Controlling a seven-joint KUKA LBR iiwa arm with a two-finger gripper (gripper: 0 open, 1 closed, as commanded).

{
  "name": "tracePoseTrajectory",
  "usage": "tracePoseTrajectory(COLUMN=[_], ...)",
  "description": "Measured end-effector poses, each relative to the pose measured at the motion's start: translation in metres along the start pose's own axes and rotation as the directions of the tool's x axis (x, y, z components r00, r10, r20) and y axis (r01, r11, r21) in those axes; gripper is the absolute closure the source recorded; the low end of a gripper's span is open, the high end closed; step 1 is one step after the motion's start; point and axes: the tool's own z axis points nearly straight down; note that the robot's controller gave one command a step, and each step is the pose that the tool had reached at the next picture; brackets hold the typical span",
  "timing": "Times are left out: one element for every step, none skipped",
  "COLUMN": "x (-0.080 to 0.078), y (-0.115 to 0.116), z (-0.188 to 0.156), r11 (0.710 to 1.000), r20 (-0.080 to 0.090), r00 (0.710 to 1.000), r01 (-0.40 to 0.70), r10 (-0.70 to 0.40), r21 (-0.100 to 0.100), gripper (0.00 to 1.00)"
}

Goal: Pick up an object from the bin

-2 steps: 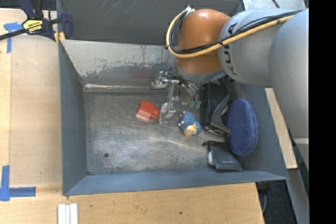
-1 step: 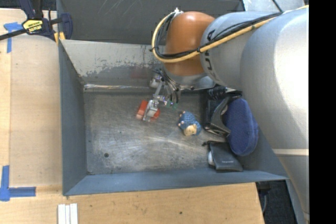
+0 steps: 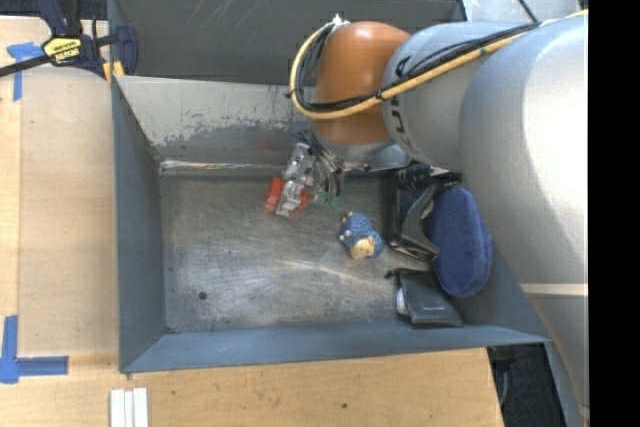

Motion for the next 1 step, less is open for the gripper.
tracePoseTrajectory(x=[0.0034], y=[-0.0054], z=[-0.091], r11=[1.0], r20=[0.01], r00=[1.0], r01=[-0.003], r10=[0.003], r21=[-0.005], gripper=[1.0])
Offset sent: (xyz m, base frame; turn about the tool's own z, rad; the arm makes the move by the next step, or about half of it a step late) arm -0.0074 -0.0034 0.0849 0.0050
